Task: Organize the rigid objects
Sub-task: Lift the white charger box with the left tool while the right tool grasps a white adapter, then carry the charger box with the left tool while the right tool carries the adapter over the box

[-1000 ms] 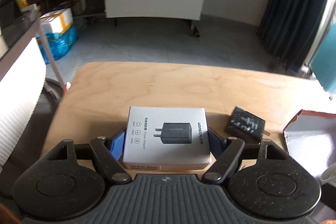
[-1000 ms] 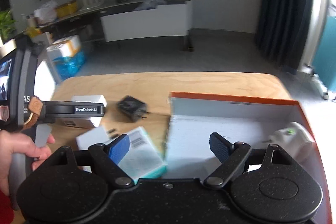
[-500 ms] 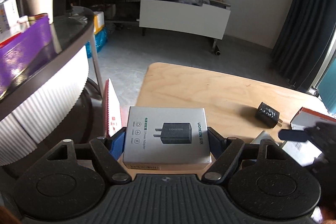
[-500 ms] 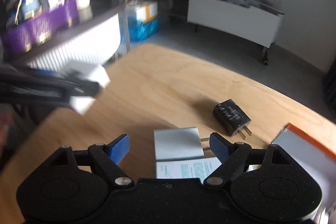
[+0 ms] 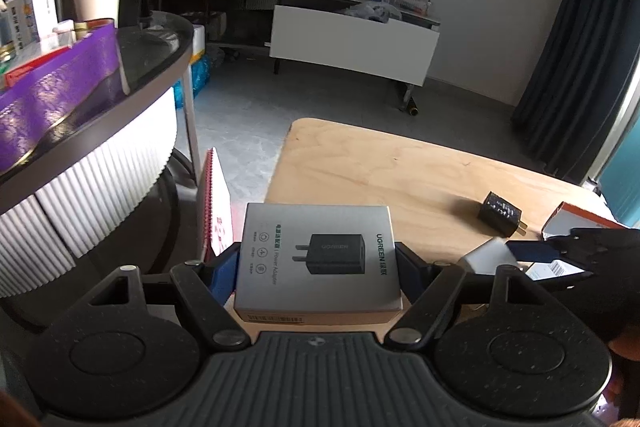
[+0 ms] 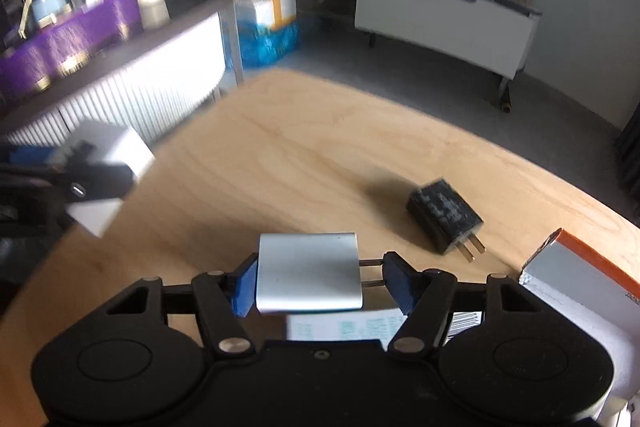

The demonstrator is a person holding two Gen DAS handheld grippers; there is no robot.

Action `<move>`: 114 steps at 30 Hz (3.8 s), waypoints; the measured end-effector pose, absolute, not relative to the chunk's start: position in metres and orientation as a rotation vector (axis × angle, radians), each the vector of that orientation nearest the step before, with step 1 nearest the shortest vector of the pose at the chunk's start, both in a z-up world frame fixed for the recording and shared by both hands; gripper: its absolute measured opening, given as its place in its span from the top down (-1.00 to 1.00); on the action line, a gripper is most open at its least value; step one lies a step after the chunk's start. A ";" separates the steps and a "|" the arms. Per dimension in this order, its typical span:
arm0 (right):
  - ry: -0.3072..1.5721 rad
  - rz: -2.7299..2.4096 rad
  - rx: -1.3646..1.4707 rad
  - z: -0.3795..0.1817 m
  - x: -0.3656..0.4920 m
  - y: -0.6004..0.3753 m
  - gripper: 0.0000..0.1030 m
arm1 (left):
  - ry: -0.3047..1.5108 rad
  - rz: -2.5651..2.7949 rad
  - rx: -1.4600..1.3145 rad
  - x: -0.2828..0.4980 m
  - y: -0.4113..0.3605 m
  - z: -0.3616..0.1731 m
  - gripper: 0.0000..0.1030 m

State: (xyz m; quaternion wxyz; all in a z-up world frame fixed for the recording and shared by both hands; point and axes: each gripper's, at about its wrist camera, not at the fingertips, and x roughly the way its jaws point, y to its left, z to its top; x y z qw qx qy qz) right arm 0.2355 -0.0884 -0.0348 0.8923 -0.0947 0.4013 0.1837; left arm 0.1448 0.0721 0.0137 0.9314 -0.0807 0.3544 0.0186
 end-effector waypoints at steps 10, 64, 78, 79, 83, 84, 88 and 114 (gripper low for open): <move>0.684 0.339 -0.122 0.026 0.174 -0.102 -0.52 | 0.674 0.053 -0.161 0.112 0.051 0.039 -0.53; 0.505 -0.067 0.090 0.087 -0.004 -0.279 -0.52 | 0.630 -0.311 -0.036 0.047 -0.109 0.068 -0.53; 0.488 -0.125 0.114 0.090 -0.010 -0.299 -0.52 | 0.633 -0.353 -0.020 0.053 -0.126 0.069 -0.53; 0.488 -0.130 0.115 0.089 -0.010 -0.300 -0.52 | 0.634 -0.357 -0.017 0.053 -0.128 0.069 -0.53; 0.486 -0.139 0.119 0.090 -0.010 -0.303 -0.52 | 0.637 -0.369 -0.017 0.055 -0.132 0.069 -0.53; 0.486 -0.139 0.118 0.090 -0.009 -0.303 -0.52 | 0.637 -0.371 -0.015 0.055 -0.134 0.068 -0.53; 0.484 -0.141 0.116 0.090 -0.009 -0.303 -0.52 | 0.639 -0.375 -0.009 0.057 -0.138 0.068 -0.53; 0.485 -0.165 0.127 0.087 -0.001 -0.305 -0.52 | 0.650 -0.382 -0.001 0.066 -0.149 0.066 -0.53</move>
